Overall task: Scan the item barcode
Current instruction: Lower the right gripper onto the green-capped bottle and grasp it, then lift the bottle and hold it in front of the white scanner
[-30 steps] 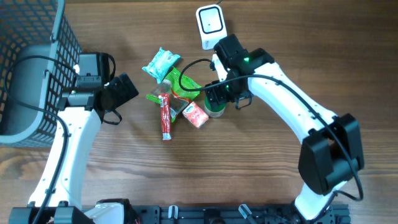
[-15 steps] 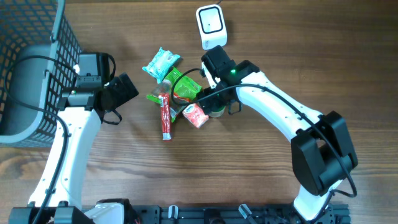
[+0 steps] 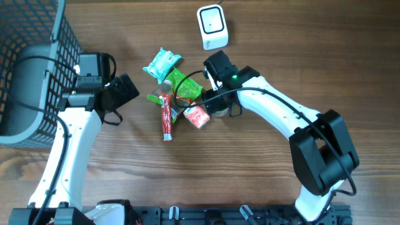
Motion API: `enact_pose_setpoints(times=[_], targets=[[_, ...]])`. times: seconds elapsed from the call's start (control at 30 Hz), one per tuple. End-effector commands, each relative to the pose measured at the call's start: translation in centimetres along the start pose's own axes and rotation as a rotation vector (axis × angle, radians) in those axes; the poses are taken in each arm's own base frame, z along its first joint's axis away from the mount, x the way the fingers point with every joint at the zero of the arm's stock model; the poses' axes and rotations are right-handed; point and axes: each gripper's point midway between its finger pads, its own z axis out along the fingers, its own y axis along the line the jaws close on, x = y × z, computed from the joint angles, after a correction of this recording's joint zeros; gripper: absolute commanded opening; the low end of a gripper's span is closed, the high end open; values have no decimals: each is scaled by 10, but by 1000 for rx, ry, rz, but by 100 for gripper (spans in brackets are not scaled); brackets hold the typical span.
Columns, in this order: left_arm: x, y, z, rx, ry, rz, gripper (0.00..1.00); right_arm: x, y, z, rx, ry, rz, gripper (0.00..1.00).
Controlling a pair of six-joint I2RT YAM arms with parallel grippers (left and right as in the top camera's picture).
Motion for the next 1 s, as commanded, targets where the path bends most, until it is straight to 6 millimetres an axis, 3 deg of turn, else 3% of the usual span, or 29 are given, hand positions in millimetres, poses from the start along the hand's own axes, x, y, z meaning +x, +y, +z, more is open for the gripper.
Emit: enact_pose_setpoints(times=[0.0,0.13,0.2,0.43,0.67,0.97], targets=[[-3,2,-1,-10,-11,-15,100,1,-17,6,42,10,98,79],[-3,2,-1,-10,-11,-15,100,-5,-22,-4,47,17,66,87],[-3,2,-1,-10,-11,-15,100,-7,-22,-11,47,24,57,100],[-3,2,-1,-10,-11,-15,100,-3,-19,-14,33,49,90,99],[-3,2,-1,-10,-11,-15,100,12,-20,7,34,57,83,98],[-3,2,-1,-10,-11,-15,100,21,-23,13,41,79,66,86]])
